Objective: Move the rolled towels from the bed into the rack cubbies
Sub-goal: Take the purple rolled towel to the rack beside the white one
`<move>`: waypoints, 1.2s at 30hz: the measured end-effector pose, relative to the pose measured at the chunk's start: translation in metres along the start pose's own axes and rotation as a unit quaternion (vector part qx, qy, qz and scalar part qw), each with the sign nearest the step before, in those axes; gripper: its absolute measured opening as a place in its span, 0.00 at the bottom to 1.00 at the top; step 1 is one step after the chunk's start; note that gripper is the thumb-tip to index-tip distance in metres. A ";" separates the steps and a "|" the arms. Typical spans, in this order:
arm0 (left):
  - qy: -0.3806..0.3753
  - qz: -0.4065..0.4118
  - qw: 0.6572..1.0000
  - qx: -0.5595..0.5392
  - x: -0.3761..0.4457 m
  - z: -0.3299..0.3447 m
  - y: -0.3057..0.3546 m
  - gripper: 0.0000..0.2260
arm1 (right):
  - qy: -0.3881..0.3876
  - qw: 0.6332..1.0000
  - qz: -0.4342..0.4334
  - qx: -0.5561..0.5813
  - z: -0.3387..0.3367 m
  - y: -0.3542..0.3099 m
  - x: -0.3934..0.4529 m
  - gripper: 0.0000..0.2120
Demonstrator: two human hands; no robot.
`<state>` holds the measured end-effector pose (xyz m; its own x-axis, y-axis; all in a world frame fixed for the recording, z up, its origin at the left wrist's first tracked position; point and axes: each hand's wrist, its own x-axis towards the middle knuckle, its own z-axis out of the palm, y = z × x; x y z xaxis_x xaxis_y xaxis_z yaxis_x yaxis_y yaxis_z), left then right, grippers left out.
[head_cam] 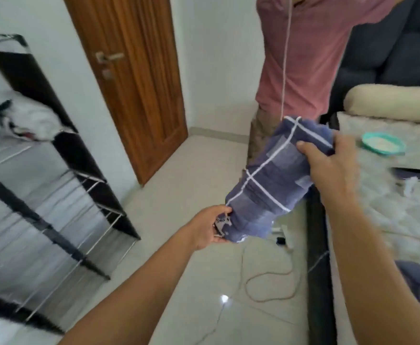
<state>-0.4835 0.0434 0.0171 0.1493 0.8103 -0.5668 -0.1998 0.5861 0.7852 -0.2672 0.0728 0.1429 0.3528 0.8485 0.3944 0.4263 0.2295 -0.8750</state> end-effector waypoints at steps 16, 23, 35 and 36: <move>0.364 0.181 0.840 -0.360 -0.060 -0.321 0.076 0.10 | -0.382 0.850 -0.326 0.155 0.390 -0.212 -0.069 0.17; 0.425 0.234 0.759 -0.434 -0.042 -0.399 0.129 0.11 | -0.468 0.773 -0.380 0.198 0.533 -0.271 -0.060 0.17; 0.454 0.313 0.682 -0.481 -0.036 -0.510 0.177 0.04 | -0.596 0.682 -0.392 0.159 0.728 -0.347 -0.101 0.29; 0.453 0.316 0.681 -0.481 -0.035 -0.516 0.179 0.03 | -0.605 0.679 -0.386 0.153 0.737 -0.353 -0.105 0.30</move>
<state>-1.0247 0.1217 0.0491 -0.8324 0.3162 -0.4552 -0.5539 -0.5024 0.6639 -1.0689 0.2542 0.2039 -0.8995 0.1461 0.4118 -0.1641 0.7604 -0.6284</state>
